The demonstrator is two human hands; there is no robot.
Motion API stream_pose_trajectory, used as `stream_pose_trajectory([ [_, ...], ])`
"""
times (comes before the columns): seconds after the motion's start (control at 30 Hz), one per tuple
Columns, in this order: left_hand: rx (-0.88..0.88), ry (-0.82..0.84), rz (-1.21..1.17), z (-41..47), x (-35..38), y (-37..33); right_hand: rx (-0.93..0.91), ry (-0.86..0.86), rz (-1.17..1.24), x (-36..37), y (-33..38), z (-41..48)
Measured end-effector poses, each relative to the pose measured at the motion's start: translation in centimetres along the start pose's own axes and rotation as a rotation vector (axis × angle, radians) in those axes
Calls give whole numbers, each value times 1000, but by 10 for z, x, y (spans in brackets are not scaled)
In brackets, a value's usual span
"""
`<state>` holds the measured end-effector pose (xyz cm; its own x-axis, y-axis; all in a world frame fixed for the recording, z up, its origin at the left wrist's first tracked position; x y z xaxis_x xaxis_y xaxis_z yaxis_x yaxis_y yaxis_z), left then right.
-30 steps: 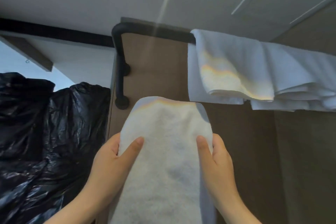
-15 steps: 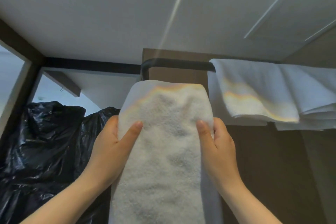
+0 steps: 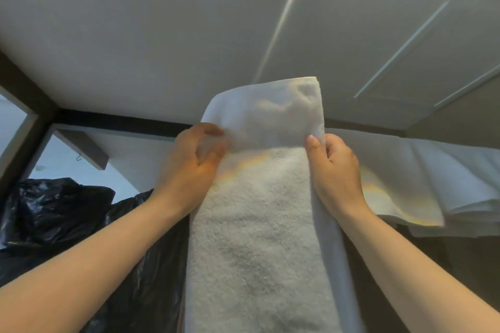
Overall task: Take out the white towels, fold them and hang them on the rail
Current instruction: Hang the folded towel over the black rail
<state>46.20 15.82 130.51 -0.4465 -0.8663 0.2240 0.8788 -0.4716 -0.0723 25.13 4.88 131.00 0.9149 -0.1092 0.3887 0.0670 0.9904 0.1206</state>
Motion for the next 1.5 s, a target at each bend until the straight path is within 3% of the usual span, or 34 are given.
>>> stream_pose_trajectory([
  [0.27,14,-24,82,44,39,3,-5,1,-321,16,-15,65],
  [0.6,10,4,164,70,74,27,-58,75,-657,36,-37,81],
  [0.8,-37,-13,107,76,80,35,-276,11,-589,35,-26,81],
  [0.9,-64,-26,99,77,82,35,-268,95,-647,42,-25,89],
  [1.0,-66,-26,129,78,82,32,-267,163,-862,51,-24,99],
  [1.2,-90,63,163,84,81,28,-288,447,-678,64,-18,85],
  [1.37,-70,88,211,78,72,24,-260,461,-719,69,-18,85],
  [1.5,-75,10,158,52,45,26,-244,479,-750,74,-18,88],
])
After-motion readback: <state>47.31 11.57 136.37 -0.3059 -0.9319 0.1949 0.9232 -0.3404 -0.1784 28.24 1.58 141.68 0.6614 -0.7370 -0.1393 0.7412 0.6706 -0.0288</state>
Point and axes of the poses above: each hand's wrist, its own z-axis towards the middle knuckle, its own x-axis out of the palm, y = z × x, the point moved 4 cm from there along z, towards the middle knuckle, and after that the axes turned 12 degrees about -y, right-handed, at the moved point
